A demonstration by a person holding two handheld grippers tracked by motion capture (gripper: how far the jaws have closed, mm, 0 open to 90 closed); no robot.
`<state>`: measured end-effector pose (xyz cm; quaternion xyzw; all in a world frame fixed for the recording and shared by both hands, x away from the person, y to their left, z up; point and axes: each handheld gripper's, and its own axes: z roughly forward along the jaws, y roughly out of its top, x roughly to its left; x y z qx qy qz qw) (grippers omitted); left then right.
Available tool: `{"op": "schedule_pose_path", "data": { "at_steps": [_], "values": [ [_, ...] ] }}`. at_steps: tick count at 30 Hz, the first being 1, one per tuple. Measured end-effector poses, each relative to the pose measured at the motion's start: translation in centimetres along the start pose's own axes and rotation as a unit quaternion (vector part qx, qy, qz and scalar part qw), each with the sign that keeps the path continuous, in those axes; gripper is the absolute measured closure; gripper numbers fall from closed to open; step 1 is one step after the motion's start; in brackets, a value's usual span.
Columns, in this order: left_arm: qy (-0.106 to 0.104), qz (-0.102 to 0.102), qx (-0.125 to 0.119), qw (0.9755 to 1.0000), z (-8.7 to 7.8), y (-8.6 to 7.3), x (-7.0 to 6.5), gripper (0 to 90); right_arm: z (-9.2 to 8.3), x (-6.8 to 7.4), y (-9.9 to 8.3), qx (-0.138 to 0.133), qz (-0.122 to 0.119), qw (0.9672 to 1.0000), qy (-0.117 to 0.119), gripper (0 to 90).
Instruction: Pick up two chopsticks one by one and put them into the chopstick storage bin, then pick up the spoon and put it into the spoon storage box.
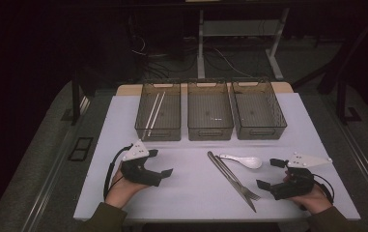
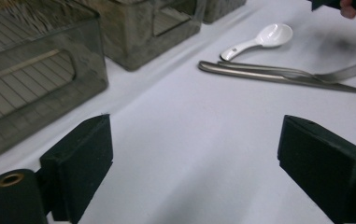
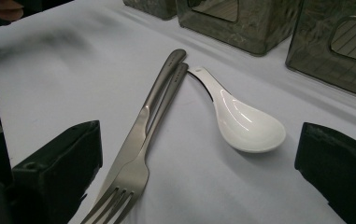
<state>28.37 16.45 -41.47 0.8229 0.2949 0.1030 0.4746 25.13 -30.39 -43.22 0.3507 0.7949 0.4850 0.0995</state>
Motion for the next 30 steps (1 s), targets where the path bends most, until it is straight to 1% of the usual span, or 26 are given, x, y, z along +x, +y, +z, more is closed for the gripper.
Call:
{"op": "schedule_pose_path", "data": {
  "at_steps": [1,2,4,5,6,9,11,13,14,16,19,22,27,28,30],
  "values": [
    [-0.003,0.002,0.004,1.0000,0.1,-0.2,-0.1,6.7,0.0,0.0,0.0,0.002,0.002,1.0000,0.000,1.0],
    [-0.005,0.004,0.009,0.9999,0.2,-0.4,-0.3,1.4,0.0,0.0,0.0,0.002,0.002,1.0000,0.001,1.0],
    [-0.008,0.005,0.011,0.9999,0.2,-0.7,-0.6,0.1,0.0,0.0,0.0,0.001,0.001,1.0000,0.001,1.0],
    [-0.008,0.007,0.013,0.9999,0.2,-0.8,-0.7,0.1,0.0,0.0,0.0,0.001,0.001,1.0000,0.001,1.0],
    [-0.007,0.005,0.013,0.9999,0.2,-1.0,-0.8,0.0,0.0,0.0,0.0,0.002,0.003,1.0000,0.000,1.0],
    [-0.011,-0.003,0.013,0.9999,0.2,-1.3,-0.9,0.0,0.0,-0.1,0.0,0.001,0.008,1.0000,-0.002,1.0],
    [-0.015,-0.002,0.012,0.9998,0.2,-1.4,-0.9,0.0,0.0,-0.1,0.1,0.001,0.008,1.0000,-0.003,1.0],
    [-0.013,0.004,0.007,0.9999,0.2,-1.5,-0.9,0.0,-0.1,0.0,0.1,0.004,0.005,1.0000,-0.005,1.0],
    [-0.013,0.005,0.003,0.9999,0.2,-1.5,-1.0,0.0,-0.2,0.0,0.2,0.004,0.006,1.0000,-0.005,1.0],
    [-0.017,0.006,0.002,0.9998,0.2,-1.7,-0.9,0.0,-0.3,0.0,0.3,0.007,0.009,0.9999,-0.004,1.0],
    [-0.021,0.009,0.005,0.9997,0.4,-1.8,-0.8,0.0,-0.3,0.1,0.3,0.013,0.008,0.9999,-0.005,1.0],
    [-0.022,0.005,0.002,0.9998,0.4,-1.9,-0.7,0.0,-0.2,-0.1,0.5,0.015,0.010,0.9998,-0.010,1.0],
    [-0.019,0.008,0.004,0.9998,0.5,-2.0,-0.5,0.0,0.1,-0.4,0.9,0.015,0.002,0.9998,-0.014,1.0],
    [-0.019,0.006,0.005,0.9998,0.5,-2.0,-0.5,0.0,0.2,-0.5,1.0,0.015,0.004,0.9998,-0.013,1.0],
    [-0.019,0.011,0.008,0.9997,0.5,-2.0,-0.6,0.0,0.4,-0.8,1.5,0.015,0.010,0.9997,-0.019,1.0]
  ]
}}
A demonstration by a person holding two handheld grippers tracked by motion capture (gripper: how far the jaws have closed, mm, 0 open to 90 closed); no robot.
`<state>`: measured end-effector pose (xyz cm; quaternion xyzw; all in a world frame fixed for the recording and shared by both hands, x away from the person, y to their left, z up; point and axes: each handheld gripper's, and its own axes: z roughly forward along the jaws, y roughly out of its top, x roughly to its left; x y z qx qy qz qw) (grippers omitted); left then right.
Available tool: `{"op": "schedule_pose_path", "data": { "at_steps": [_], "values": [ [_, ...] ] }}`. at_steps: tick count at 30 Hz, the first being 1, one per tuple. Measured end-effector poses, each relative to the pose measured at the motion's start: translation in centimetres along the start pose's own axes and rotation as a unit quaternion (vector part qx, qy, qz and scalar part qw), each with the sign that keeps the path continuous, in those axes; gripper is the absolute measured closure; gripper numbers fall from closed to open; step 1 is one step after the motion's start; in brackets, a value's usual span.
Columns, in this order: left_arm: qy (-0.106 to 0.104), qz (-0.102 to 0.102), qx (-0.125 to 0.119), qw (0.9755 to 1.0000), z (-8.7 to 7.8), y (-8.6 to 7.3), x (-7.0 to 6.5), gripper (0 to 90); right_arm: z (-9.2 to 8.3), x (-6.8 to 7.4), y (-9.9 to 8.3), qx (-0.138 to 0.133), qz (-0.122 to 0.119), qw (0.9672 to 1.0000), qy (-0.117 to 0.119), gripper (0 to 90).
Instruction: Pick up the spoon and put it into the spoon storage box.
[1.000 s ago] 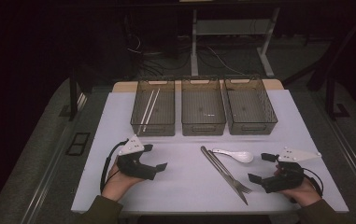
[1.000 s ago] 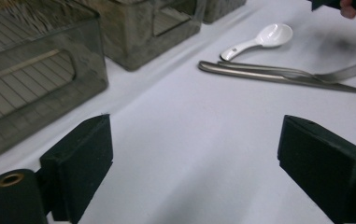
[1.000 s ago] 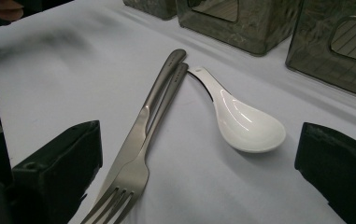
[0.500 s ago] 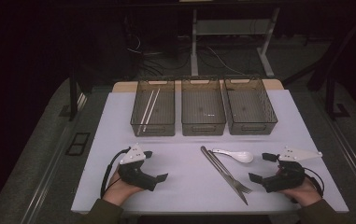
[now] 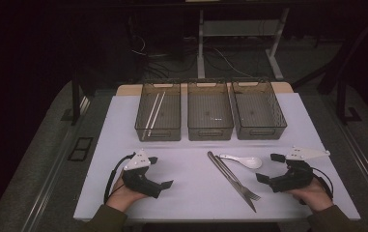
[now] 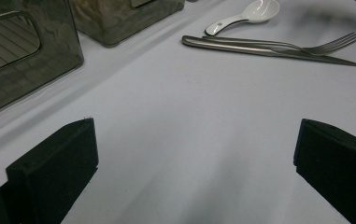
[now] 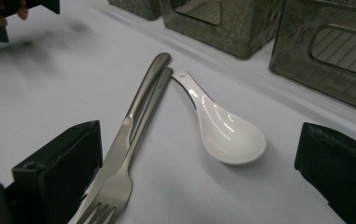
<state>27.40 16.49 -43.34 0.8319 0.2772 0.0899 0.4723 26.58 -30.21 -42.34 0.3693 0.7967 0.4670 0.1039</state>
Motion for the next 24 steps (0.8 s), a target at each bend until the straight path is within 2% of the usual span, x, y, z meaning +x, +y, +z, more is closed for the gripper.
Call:
{"op": "schedule_pose_path", "data": {
  "at_steps": [6,12,20,24],
  "values": [
    [0.001,-0.008,0.004,1.0000,0.1,0.1,0.0,0.0,0.4,-0.4,0.9,-0.010,0.006,0.9999,-0.007,1.0],
    [0.006,-0.005,0.002,1.0000,0.2,0.2,-0.2,0.0,0.9,-1.0,1.9,-0.017,0.014,0.9997,-0.010,1.0],
    [0.010,-0.006,-0.001,0.9999,0.1,0.4,-0.2,0.0,1.9,-1.5,3.3,-0.004,0.019,0.9997,-0.012,1.1],
    [0.011,-0.003,-0.001,0.9999,0.2,0.4,-0.3,0.0,3.1,-2.1,4.0,0.001,0.021,0.9997,-0.015,1.1]
  ]
}}
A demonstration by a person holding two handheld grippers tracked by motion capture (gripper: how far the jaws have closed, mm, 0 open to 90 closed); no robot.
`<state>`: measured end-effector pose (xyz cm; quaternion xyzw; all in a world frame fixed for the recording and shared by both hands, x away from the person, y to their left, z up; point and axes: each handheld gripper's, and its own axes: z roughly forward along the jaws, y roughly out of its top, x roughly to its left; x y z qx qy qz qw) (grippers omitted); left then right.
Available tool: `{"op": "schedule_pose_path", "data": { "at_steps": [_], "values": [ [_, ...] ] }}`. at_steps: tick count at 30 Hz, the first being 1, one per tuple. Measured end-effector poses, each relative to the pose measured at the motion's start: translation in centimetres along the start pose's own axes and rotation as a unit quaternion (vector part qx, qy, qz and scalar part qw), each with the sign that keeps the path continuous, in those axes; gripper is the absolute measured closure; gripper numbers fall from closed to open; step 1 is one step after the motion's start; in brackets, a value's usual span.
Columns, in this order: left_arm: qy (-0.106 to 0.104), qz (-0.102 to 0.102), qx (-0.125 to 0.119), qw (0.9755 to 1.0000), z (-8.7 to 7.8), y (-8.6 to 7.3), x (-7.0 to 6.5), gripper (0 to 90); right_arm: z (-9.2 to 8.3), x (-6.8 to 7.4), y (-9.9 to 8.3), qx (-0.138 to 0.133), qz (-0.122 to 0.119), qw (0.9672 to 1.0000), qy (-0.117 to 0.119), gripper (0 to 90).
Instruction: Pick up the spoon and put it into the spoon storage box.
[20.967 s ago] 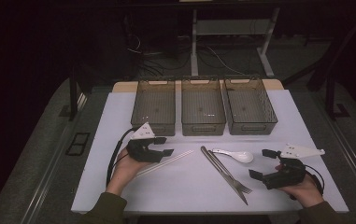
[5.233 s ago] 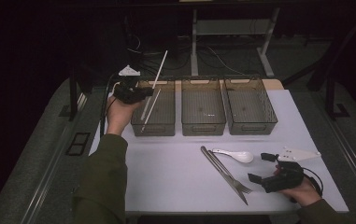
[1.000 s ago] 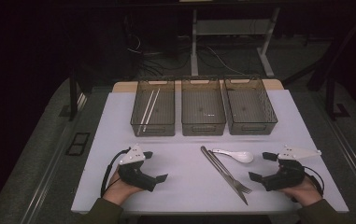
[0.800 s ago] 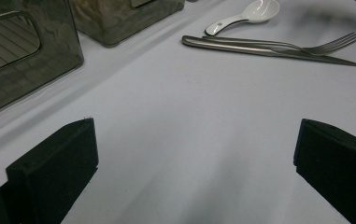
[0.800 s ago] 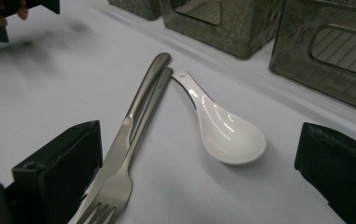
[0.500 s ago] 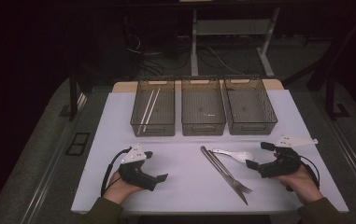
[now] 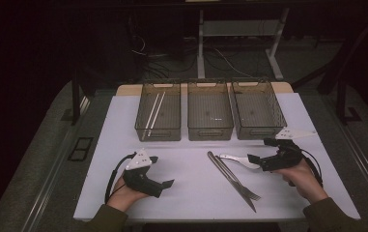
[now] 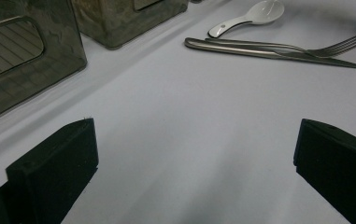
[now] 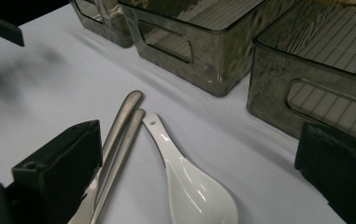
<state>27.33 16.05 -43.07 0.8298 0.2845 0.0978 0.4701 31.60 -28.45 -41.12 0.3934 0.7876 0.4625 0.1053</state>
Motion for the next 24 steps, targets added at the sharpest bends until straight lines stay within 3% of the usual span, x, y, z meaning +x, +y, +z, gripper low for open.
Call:
{"op": "schedule_pose_path", "data": {
  "at_steps": [6,16,18,24],
  "values": [
    [-0.004,0.001,0.005,1.0000,0.2,0.0,0.0,0.0,0.7,-0.6,0.0,0.005,0.006,1.0000,-0.004,1.1],
    [-0.005,0.004,0.009,0.9999,0.2,0.0,-0.2,0.0,1.3,-1.1,-1.2,0.038,0.013,0.9991,-0.011,1.1],
    [-0.005,0.004,0.009,0.9999,0.2,0.0,-0.2,0.0,1.3,-1.1,-1.2,0.038,0.012,0.9991,-0.008,6.5],
    [-0.006,0.005,0.010,0.9999,0.2,0.1,-0.2,0.0,1.5,-1.1,-1.4,0.054,0.015,0.9984,-0.010,6.8]
  ]
}}
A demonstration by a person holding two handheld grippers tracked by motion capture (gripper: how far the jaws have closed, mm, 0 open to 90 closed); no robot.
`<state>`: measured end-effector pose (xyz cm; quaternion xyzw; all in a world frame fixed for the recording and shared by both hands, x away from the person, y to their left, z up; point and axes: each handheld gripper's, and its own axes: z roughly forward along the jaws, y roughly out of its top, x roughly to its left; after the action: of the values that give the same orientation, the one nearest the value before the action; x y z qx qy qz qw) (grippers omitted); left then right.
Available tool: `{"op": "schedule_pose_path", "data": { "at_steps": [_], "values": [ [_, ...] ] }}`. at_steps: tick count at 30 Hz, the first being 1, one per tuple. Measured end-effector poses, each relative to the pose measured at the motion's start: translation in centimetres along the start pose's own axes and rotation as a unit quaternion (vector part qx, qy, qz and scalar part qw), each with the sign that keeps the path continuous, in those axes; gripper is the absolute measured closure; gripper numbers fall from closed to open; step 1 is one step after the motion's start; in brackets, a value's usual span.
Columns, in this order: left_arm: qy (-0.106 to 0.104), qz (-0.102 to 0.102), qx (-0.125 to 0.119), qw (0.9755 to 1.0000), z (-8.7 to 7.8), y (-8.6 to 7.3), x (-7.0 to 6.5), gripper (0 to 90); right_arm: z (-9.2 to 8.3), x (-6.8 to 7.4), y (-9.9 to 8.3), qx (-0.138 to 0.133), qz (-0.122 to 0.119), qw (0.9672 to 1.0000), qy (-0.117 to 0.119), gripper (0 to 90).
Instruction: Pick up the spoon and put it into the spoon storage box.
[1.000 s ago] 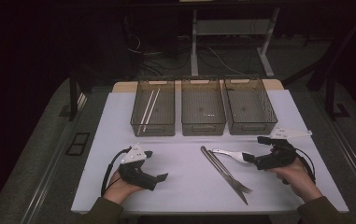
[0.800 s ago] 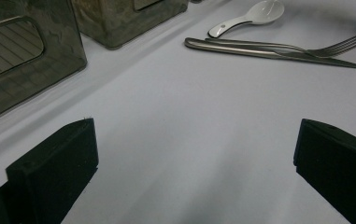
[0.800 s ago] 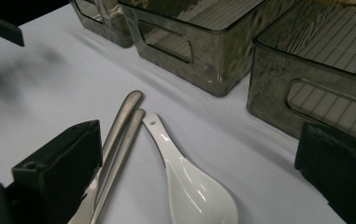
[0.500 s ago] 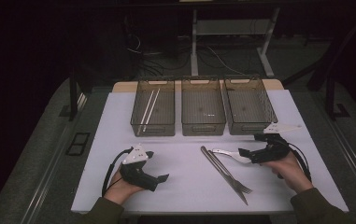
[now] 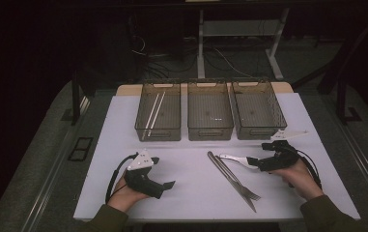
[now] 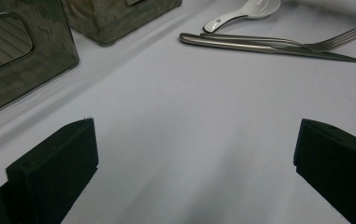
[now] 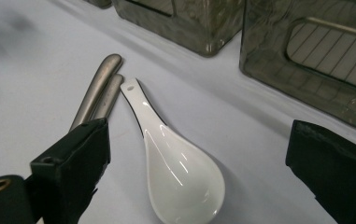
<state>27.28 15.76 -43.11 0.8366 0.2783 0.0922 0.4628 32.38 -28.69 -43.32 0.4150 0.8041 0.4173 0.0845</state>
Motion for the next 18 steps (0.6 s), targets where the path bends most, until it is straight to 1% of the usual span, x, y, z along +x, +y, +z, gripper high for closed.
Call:
{"op": "schedule_pose_path", "data": {
  "at_steps": [2,3,4,5,6,7,8,11,13,16,18],
  "values": [
    [0.000,0.001,0.001,1.0000,-0.02,0.01,-0.02,0.0,0.04,0.02,-0.08,0.004,-0.001,1.0000,0.002,13.4],
    [0.000,0.002,0.001,1.0000,-0.01,0.01,-0.03,0.0,0.07,0.01,-0.13,0.005,-0.002,1.0000,0.002,14.4],
    [0.000,0.002,0.000,1.0000,0.00,0.01,-0.04,0.0,0.16,-0.04,-0.20,0.014,-0.004,0.9999,0.004,15.5],
    [0.000,0.001,0.000,1.0000,0.01,0.00,-0.04,0.0,0.16,-0.04,-0.20,0.014,-0.004,0.9999,0.004,15.5],
    [0.000,0.001,0.000,1.0000,0.02,0.01,-0.03,0.0,0.32,0.01,-0.28,0.025,0.001,0.9997,0.005,18.0],
    [0.000,0.001,0.000,1.0000,0.03,0.01,-0.04,0.0,0.32,0.01,-0.28,0.025,0.001,0.9997,0.005,18.0],
    [0.000,0.001,-0.001,1.0000,0.05,0.01,-0.06,0.0,0.41,0.02,-0.34,0.031,0.001,0.9995,0.009,21.5],
    [-0.001,0.002,0.000,1.0000,0.04,0.01,-0.06,0.0,0.51,0.10,-0.36,0.037,0.003,0.9992,0.013,23.8],
    [-0.001,0.003,0.000,1.0000,0.04,0.01,-0.07,0.0,0.54,0.13,-0.36,0.040,0.003,0.9991,0.014,23.9],
    [-0.002,0.004,0.001,1.0000,0.04,0.03,-0.08,0.0,0.73,0.14,-0.48,0.044,-0.005,0.9989,0.014,26.2],
    [-0.002,0.003,0.001,1.0000,0.04,0.04,-0.09,0.0,0.81,0.17,-0.53,0.048,-0.006,0.9987,0.015,27.1]
  ]
}}
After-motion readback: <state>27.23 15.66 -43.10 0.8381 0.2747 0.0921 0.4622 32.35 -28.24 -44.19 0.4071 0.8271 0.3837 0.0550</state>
